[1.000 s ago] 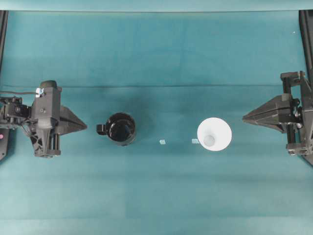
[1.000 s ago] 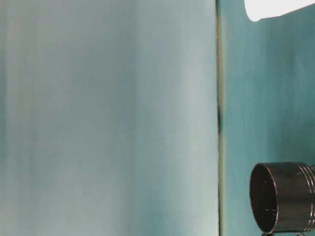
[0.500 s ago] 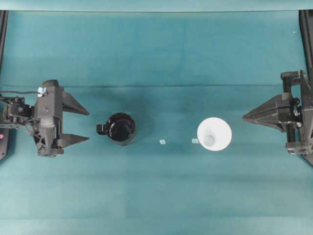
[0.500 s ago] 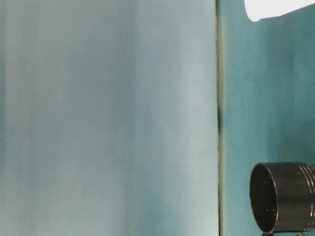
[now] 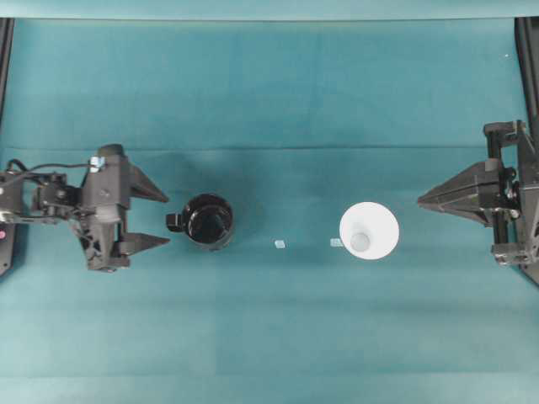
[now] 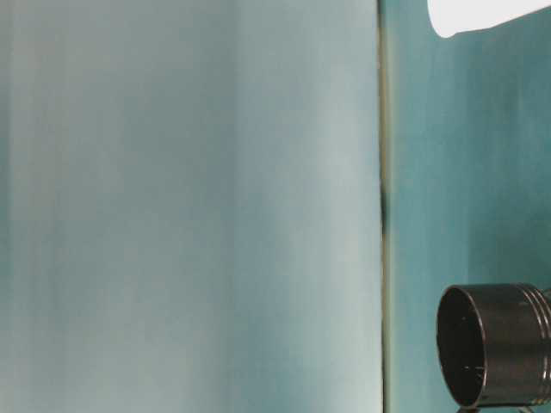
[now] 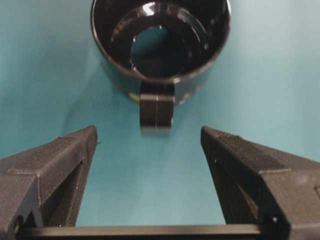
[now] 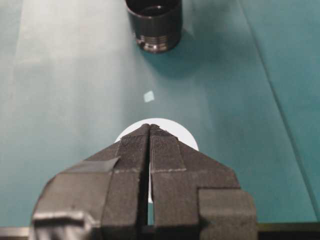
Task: Put the paper cup into the moved cup holder.
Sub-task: 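Close the left gripper on the cup holder handle and lift it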
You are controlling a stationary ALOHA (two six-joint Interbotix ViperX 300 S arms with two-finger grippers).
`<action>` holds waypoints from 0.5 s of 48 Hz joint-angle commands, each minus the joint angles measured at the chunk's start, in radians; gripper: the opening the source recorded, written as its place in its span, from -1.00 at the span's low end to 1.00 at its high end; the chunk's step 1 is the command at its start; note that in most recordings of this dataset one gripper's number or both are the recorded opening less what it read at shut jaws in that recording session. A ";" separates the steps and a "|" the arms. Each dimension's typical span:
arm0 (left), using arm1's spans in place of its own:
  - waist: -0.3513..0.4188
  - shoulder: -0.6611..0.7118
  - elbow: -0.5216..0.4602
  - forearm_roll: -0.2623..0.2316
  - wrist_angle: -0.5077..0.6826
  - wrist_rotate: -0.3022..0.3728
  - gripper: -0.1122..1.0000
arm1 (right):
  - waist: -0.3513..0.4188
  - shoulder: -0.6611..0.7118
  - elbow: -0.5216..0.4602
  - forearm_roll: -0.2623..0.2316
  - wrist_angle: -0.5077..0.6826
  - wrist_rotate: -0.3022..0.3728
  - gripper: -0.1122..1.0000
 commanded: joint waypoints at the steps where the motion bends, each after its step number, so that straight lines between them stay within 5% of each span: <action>1: -0.003 0.018 -0.029 0.002 -0.023 0.000 0.73 | -0.002 0.005 -0.021 0.002 -0.006 0.011 -0.77; 24: -0.003 0.048 -0.046 0.002 -0.028 0.000 0.72 | -0.003 0.005 -0.023 0.002 -0.011 0.011 -0.77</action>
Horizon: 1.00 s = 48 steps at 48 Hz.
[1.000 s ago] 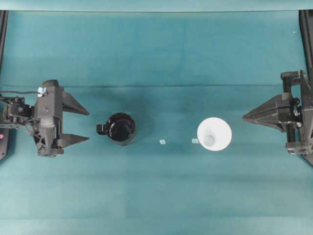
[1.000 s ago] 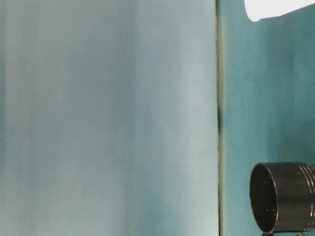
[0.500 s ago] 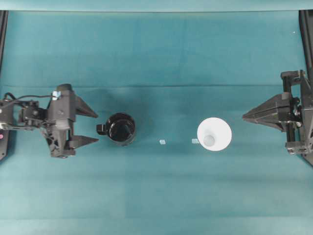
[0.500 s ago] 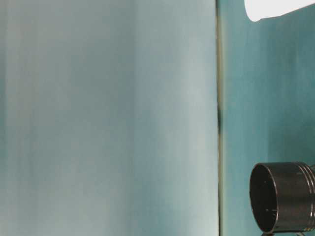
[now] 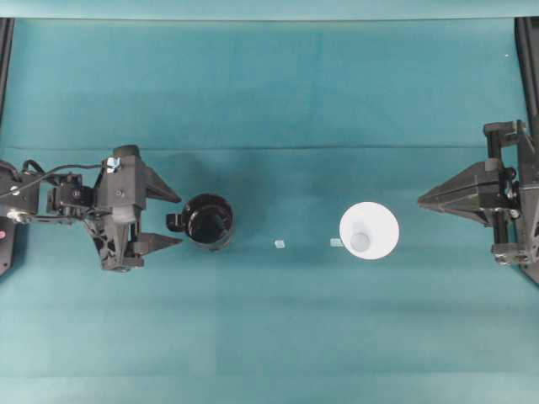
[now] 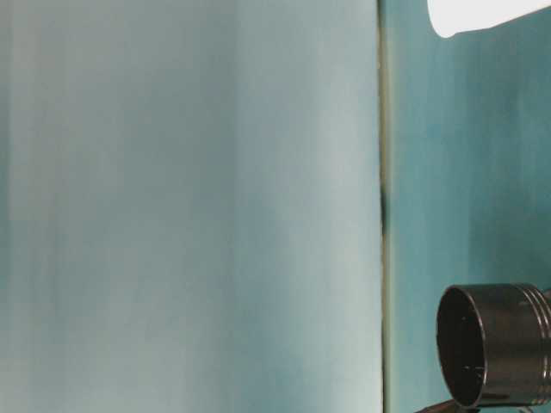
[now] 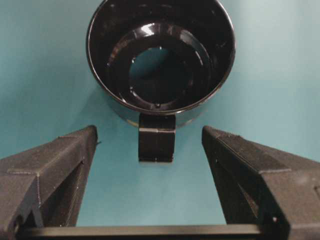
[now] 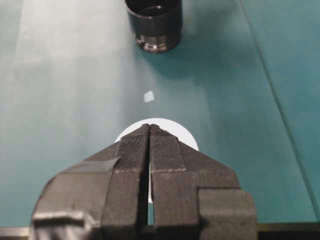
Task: Put the paper cup into the moved cup holder.
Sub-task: 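Close the left gripper on the cup holder handle and lift it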
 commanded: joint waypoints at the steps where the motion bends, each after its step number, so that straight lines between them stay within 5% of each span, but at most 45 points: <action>1: -0.002 0.000 -0.011 0.003 -0.008 0.002 0.71 | -0.003 0.005 -0.021 0.002 -0.009 0.011 -0.77; 32: -0.002 0.003 -0.012 0.003 -0.002 0.000 0.62 | -0.003 0.005 -0.021 0.002 -0.009 0.011 -0.77; 39: -0.002 0.003 -0.011 0.003 -0.002 0.000 0.38 | -0.002 0.005 -0.021 0.002 -0.011 0.011 -0.77; 48: -0.002 0.003 -0.011 0.003 -0.008 0.008 -0.36 | -0.003 0.006 -0.021 0.002 -0.011 0.011 -0.77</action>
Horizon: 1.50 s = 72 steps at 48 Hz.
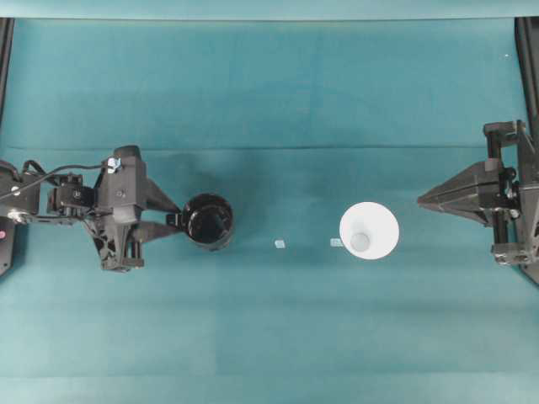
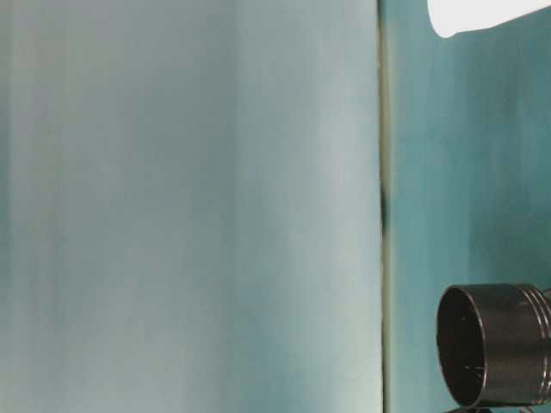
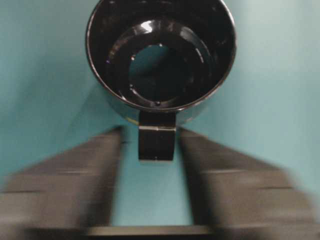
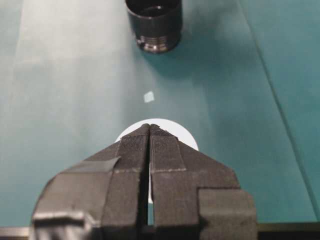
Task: Put the paper cup into the moved cup holder.
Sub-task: 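Close the left gripper on the cup holder handle and lift it, then carry the cup holder rightward toward the white paper cup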
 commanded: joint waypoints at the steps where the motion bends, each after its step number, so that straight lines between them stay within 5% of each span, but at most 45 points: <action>1: -0.002 -0.002 -0.011 0.003 -0.011 0.003 -0.42 | -0.002 0.005 -0.021 0.002 -0.009 0.011 -0.77; 34: -0.008 -0.002 -0.037 0.003 -0.109 0.009 -0.46 | -0.003 0.006 -0.021 0.002 -0.008 0.011 -0.77; 52: -0.008 0.060 -0.160 0.005 -0.103 0.017 -0.46 | -0.003 0.005 -0.021 0.002 -0.009 0.011 -0.77; 72: -0.018 0.186 -0.321 0.005 0.025 0.127 -0.46 | -0.003 0.005 -0.021 0.002 -0.009 0.011 -0.77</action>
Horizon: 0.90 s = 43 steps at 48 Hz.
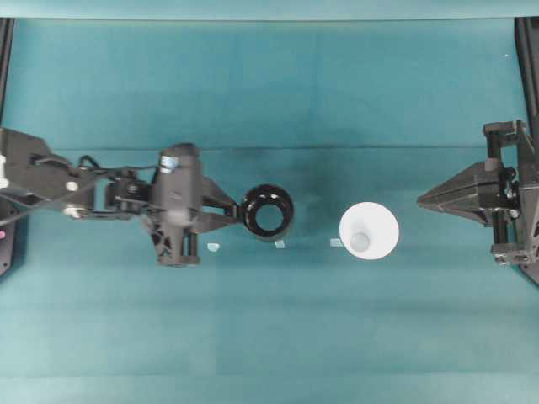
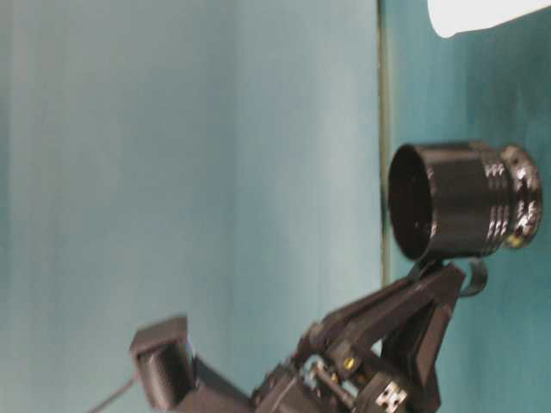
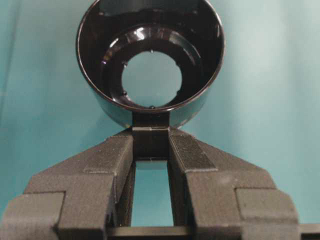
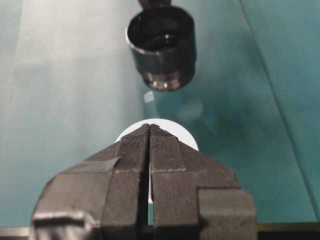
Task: Put the paper cup into the moved cup holder.
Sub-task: 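Carry the cup holder rightward toward the white paper cup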
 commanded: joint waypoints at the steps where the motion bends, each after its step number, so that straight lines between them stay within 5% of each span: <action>1: -0.008 0.012 -0.040 0.002 0.009 0.011 -0.46 | -0.002 0.005 -0.021 0.003 -0.011 0.011 -0.77; 43: -0.023 0.087 -0.064 0.003 0.008 0.009 -0.46 | -0.002 0.005 -0.021 0.003 -0.005 0.011 -0.77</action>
